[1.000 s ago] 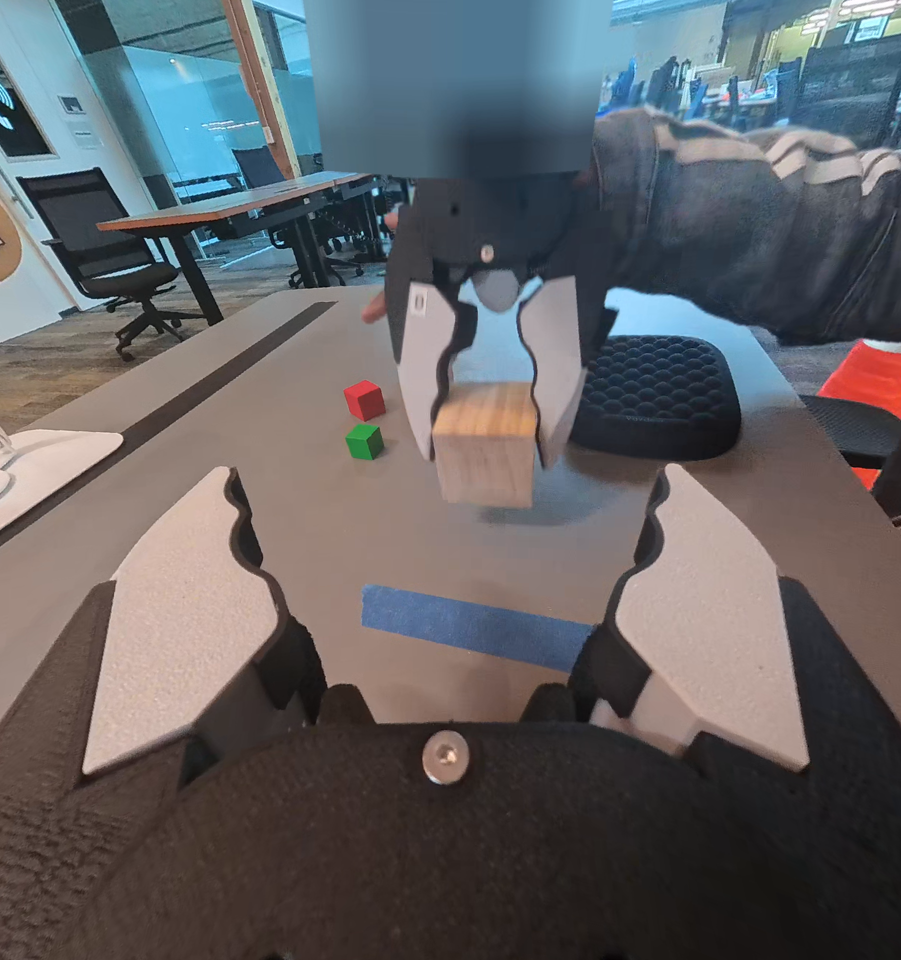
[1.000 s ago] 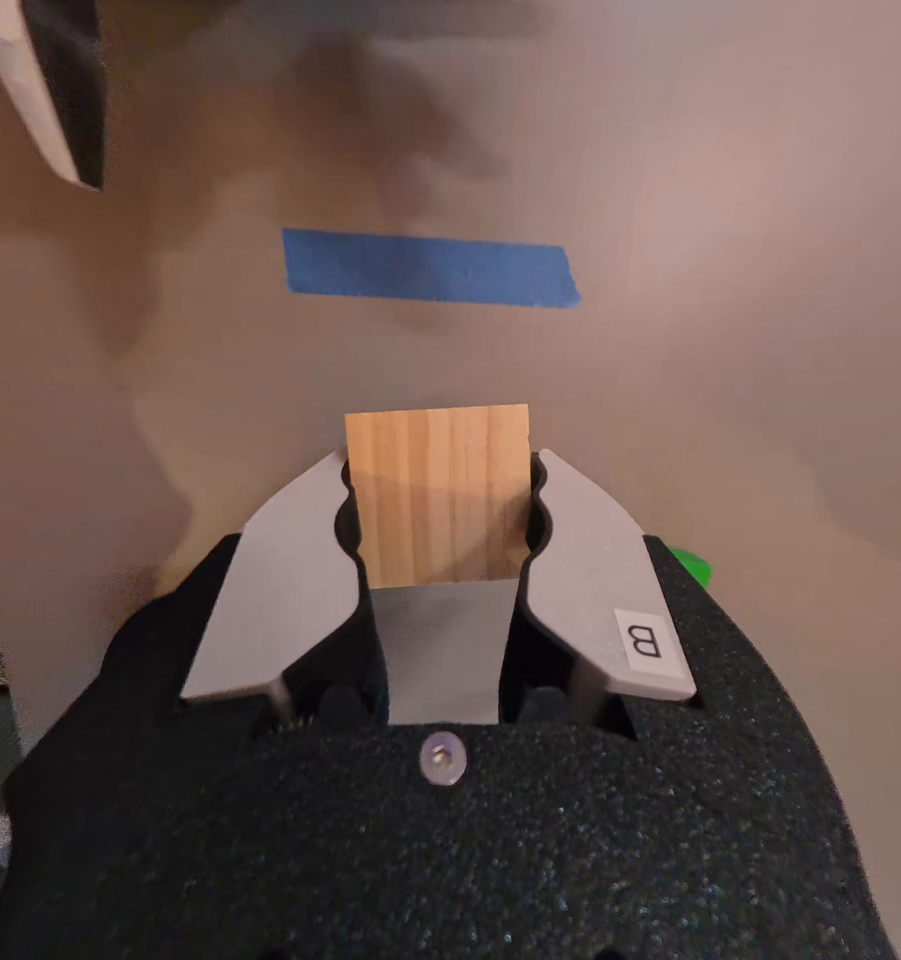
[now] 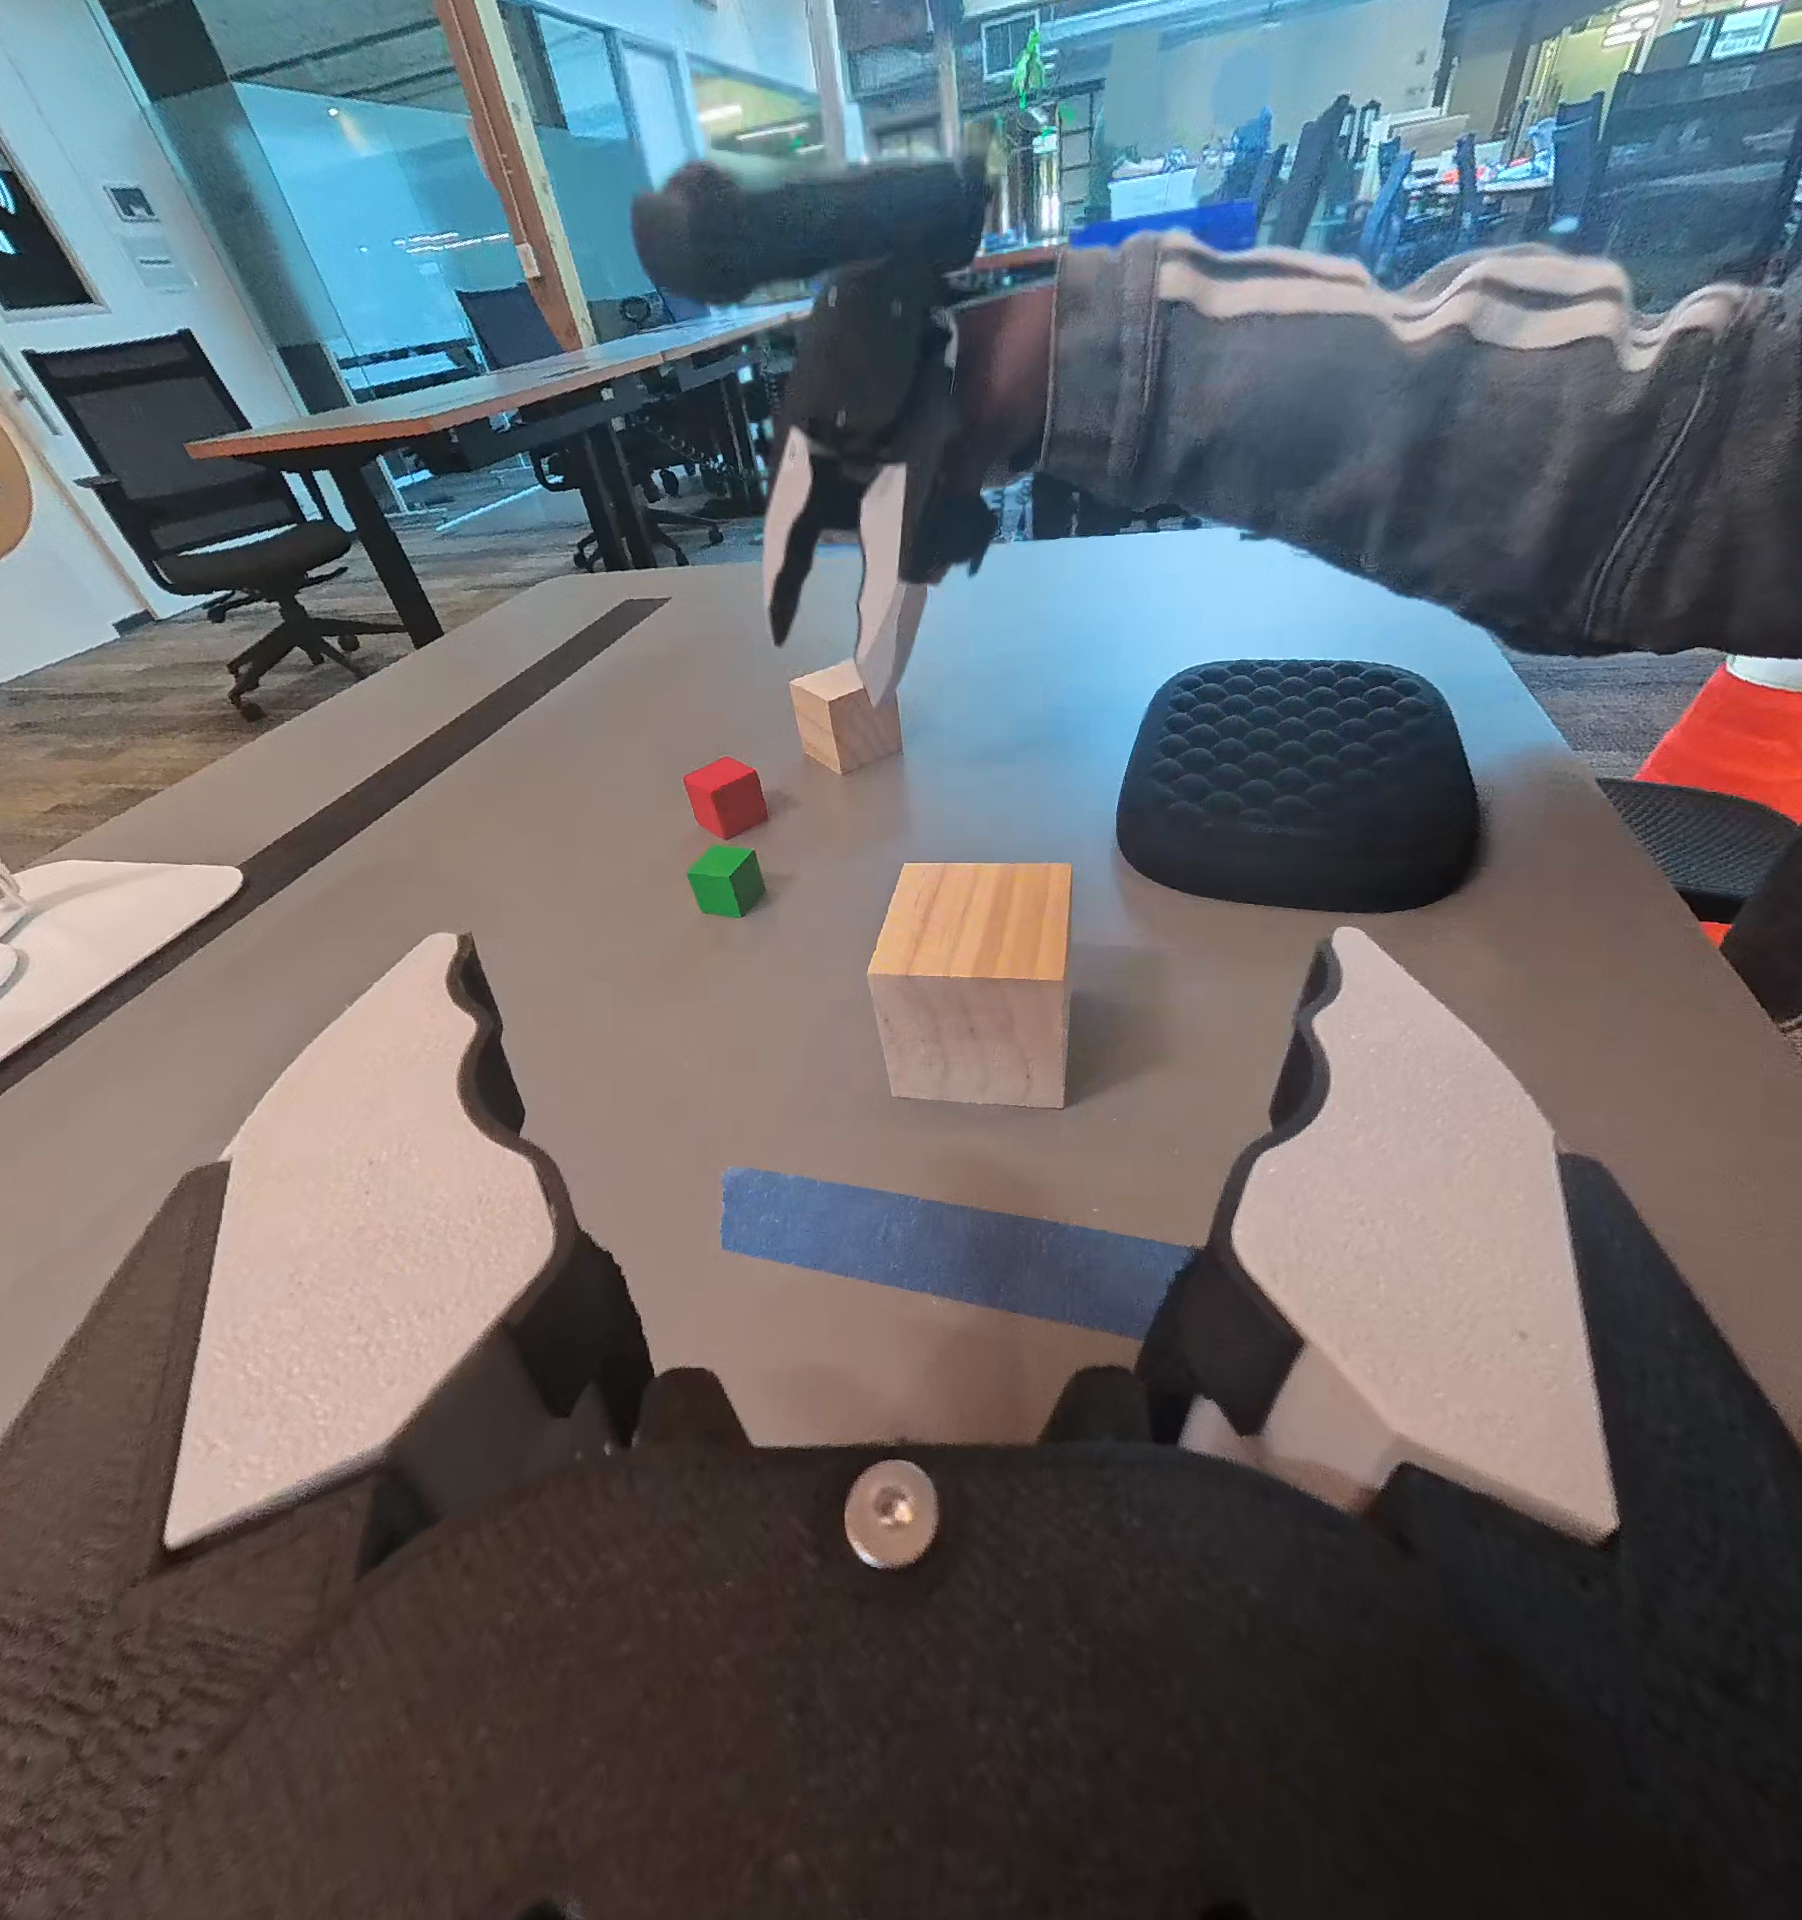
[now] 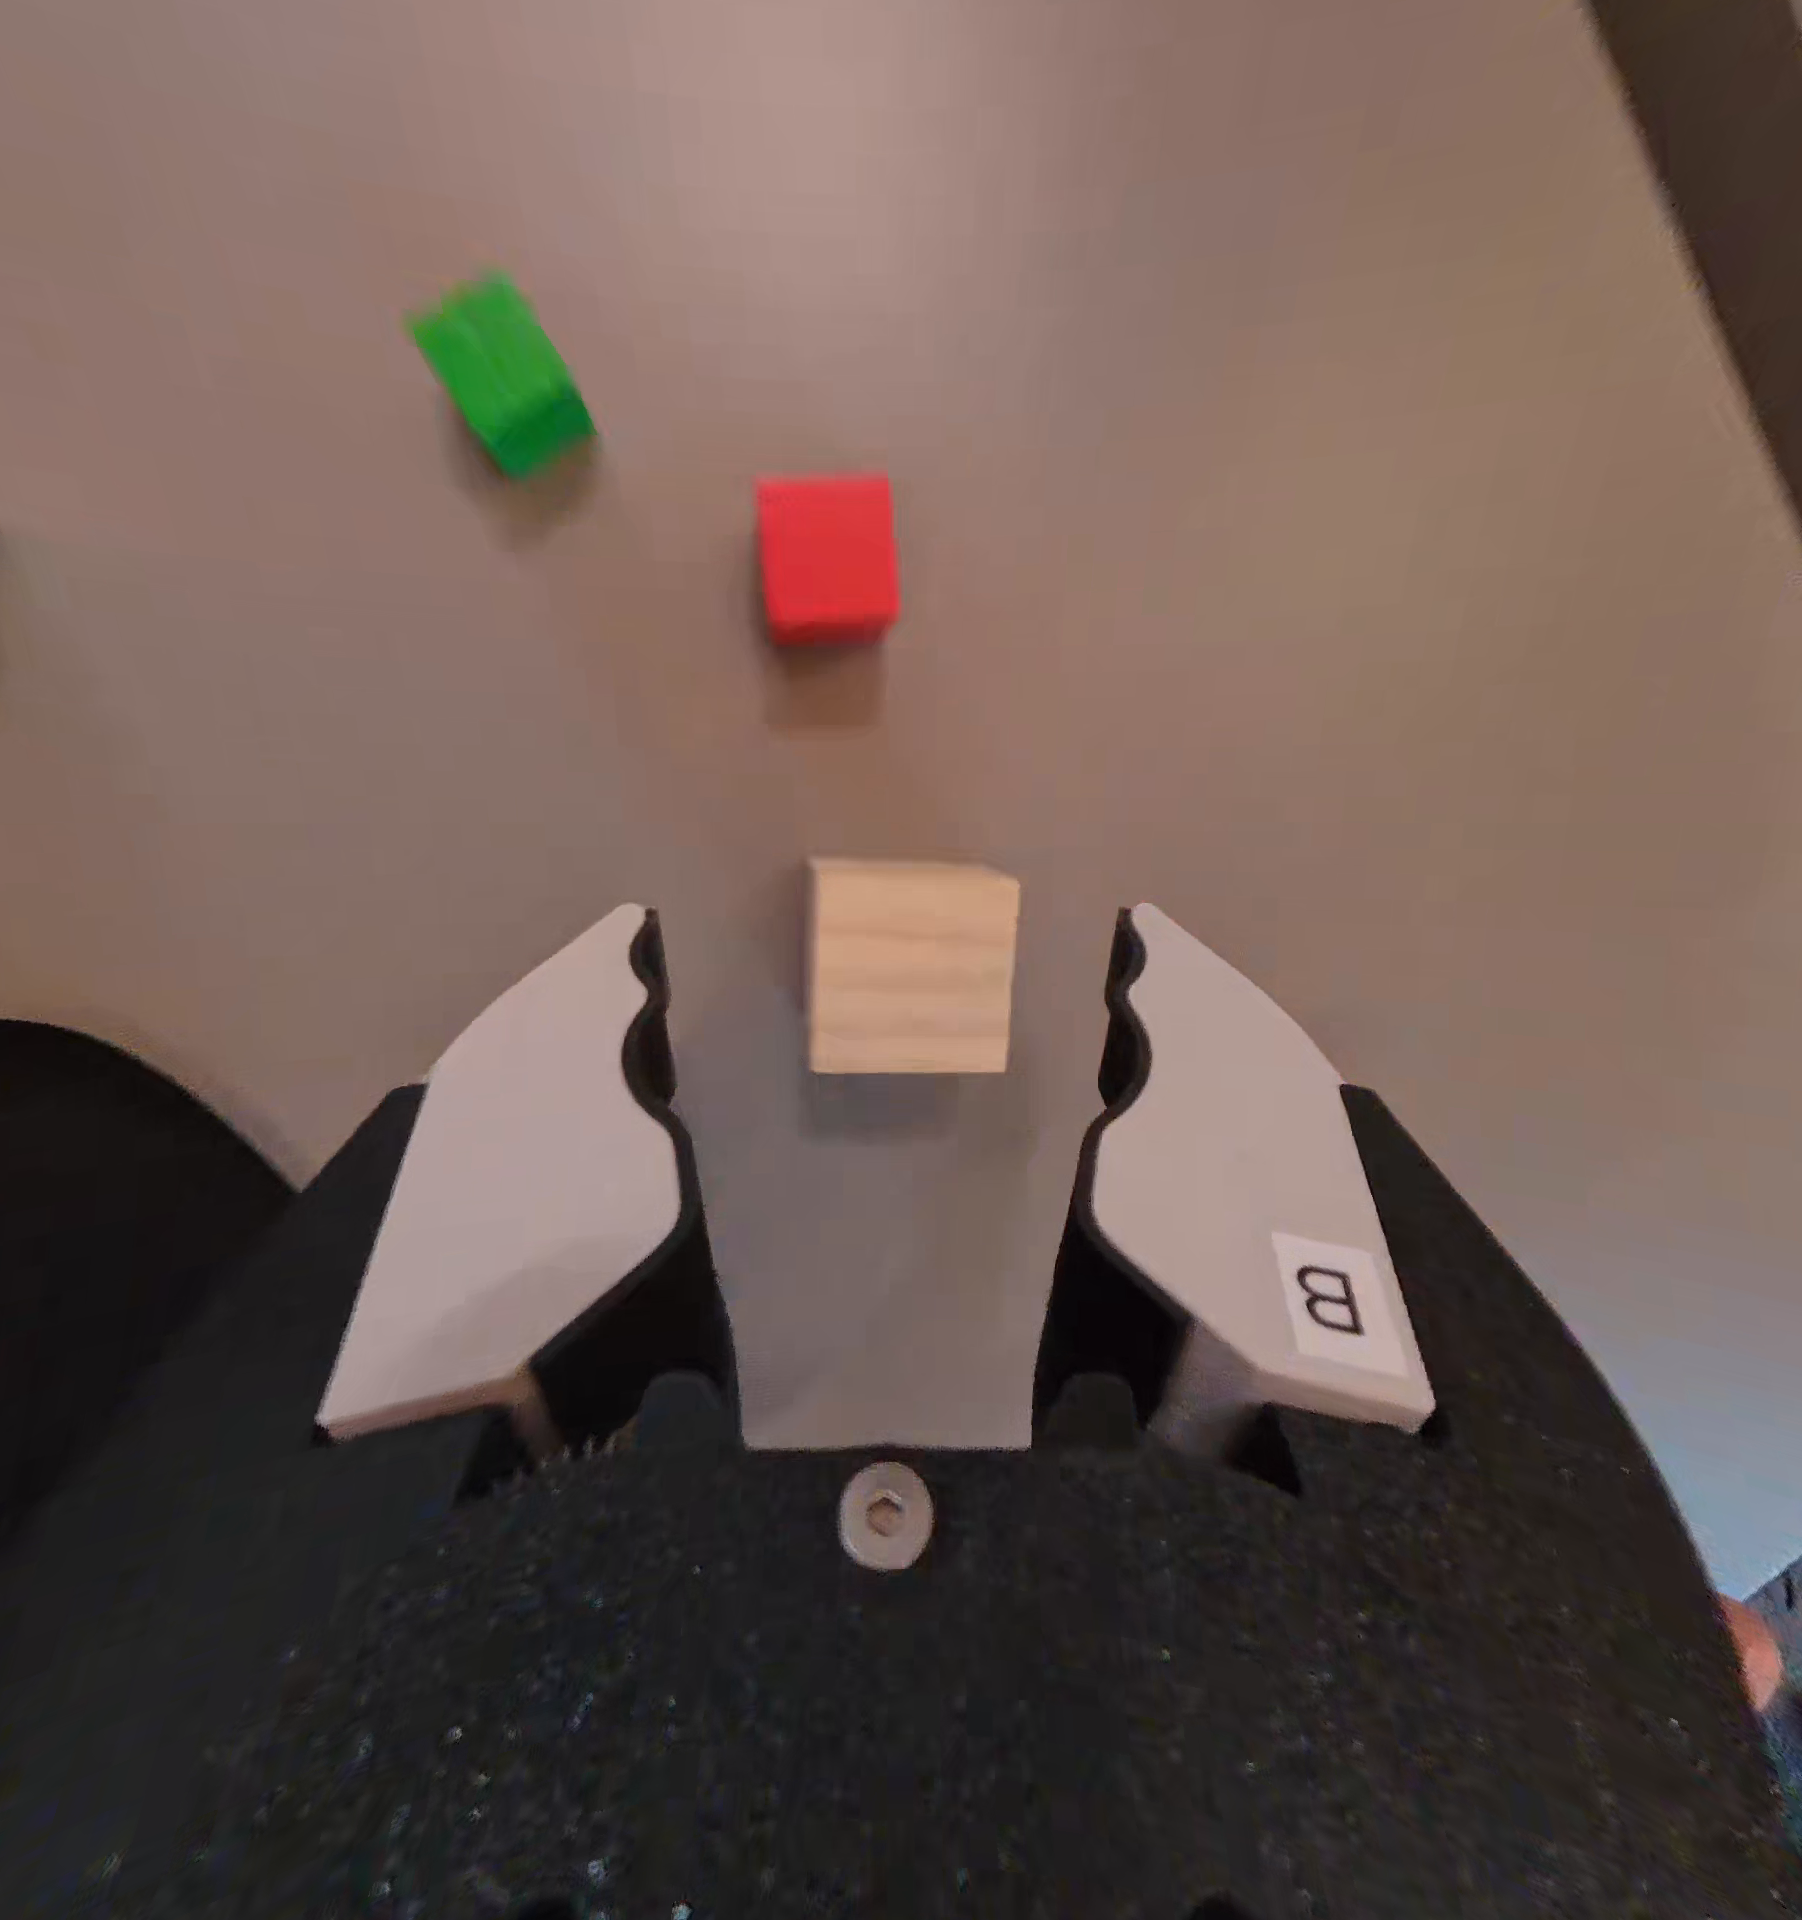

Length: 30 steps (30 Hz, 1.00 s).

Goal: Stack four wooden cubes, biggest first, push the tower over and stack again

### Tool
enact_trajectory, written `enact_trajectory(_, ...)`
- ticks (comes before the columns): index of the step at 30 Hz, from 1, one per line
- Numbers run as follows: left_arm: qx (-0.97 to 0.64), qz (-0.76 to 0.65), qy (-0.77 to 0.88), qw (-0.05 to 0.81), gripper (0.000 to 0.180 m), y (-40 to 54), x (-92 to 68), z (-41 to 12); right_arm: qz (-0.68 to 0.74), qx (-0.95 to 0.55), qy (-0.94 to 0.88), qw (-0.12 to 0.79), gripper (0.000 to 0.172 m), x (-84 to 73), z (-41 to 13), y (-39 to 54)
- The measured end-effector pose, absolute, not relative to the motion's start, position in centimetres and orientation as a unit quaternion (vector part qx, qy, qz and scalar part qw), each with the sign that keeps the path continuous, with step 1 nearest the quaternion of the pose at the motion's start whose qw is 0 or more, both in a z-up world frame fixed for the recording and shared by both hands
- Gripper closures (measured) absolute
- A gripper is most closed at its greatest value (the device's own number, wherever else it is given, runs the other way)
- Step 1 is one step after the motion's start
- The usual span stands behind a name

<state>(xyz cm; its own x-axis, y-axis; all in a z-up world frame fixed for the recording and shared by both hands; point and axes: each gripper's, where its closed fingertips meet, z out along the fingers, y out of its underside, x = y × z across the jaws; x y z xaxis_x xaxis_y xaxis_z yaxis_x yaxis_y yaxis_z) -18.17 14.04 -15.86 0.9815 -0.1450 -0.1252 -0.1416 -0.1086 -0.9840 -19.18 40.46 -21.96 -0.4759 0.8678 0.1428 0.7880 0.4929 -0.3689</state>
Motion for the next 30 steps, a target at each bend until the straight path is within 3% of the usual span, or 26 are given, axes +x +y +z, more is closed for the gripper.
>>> enact_trajectory(3, -0.745, -0.001, 0.094, 0.66, 0.04, 14.0, -18.3, -15.9, 0.103, -0.488, -0.856, 0.135, 0.096, -18.9, -24.3, 41.7)
enact_trajectory(6, -0.746, -0.002, 0.093, 0.659, 0.04, 14.0, -18.3, -16.0, 0.109, -0.473, -0.865, 0.128, 0.125, -18.9, -25.2, 41.6)
enact_trajectory(10, -0.748, -0.003, 0.093, 0.657, 0.04, 14.1, -18.4, -16.2, 0.157, -0.438, -0.873, 0.145, 0.126, -19.2, -22.9, 38.7)
enact_trajectory(18, -0.75, -0.002, 0.095, 0.654, 0.04, 14.1, -18.3, -16.3, 0.258, -0.222, -0.934, 0.111, 0.126, -16.9, -15.9, 22.9)
enact_trajectory(30, -0.752, 0.001, 0.095, 0.652, 0.04, 14.0, -18.4, -16.4, 0.157, -0.15, -0.975, 0.055, 0.126, -16.1, -19.8, 18.8)
